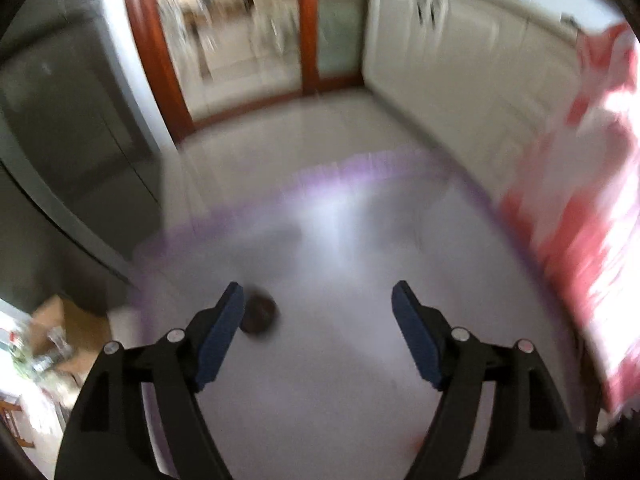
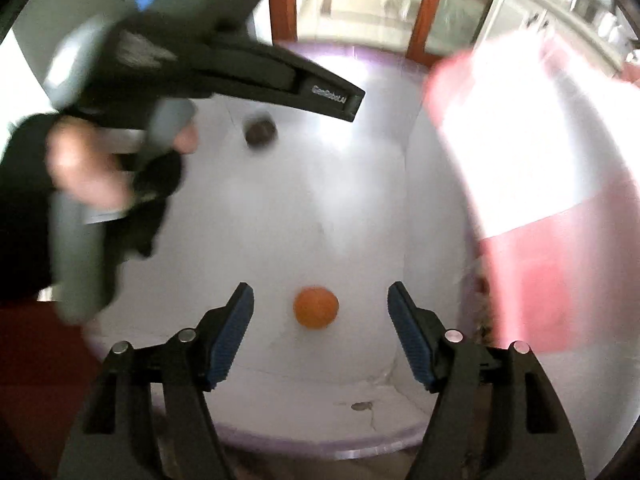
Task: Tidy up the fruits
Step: 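Open the left tool over the box while the right tool drops the orange in, then move both open tools back over the fruits on the table, then grasp another dark round fruit with the right tool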
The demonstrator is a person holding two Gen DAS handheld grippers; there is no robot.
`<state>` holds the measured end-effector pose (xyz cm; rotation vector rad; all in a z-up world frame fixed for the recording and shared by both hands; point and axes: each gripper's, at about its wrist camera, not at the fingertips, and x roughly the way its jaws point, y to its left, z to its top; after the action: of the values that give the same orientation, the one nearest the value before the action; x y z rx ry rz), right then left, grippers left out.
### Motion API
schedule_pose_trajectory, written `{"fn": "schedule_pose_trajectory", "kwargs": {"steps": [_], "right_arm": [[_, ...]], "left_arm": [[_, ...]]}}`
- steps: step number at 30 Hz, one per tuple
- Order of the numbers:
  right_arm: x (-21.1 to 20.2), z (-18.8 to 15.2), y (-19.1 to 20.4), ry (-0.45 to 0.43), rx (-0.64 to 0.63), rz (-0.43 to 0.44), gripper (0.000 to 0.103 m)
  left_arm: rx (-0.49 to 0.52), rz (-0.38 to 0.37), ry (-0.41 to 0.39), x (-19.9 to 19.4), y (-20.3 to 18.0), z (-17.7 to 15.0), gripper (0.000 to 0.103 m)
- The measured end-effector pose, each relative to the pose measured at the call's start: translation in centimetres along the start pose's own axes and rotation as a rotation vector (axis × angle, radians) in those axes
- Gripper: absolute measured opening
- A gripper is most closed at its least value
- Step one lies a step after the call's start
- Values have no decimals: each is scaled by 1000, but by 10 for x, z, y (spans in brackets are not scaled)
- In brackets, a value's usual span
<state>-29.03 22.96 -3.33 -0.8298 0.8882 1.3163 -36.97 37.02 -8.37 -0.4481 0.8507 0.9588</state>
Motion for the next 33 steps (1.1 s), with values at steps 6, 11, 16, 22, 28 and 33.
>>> {"fn": "schedule_pose_trajectory", "kwargs": {"steps": [6, 11, 16, 22, 28, 33], "right_arm": [[-124, -11, -18, -358, 44, 26, 83], [-226, -71, -79, -639, 240, -163, 87], [-265, -169, -169, -680, 584, -435, 87], [-289, -307, -280, -563, 1108, -661, 87], [-278, -393, -353, -452, 1393, -755, 87], [-266, -409, -408, -303, 1366, -768, 82]], "left_arm": [[116, 34, -392, -115, -44, 43, 101], [293, -187, -542, -190, -131, 57, 102], [493, -443, -373, -207, -245, 48, 102], [615, -621, -188, -178, -399, 14, 102], [607, -740, -45, -151, -500, -14, 102], [629, -747, -17, -153, -540, -19, 102]]}}
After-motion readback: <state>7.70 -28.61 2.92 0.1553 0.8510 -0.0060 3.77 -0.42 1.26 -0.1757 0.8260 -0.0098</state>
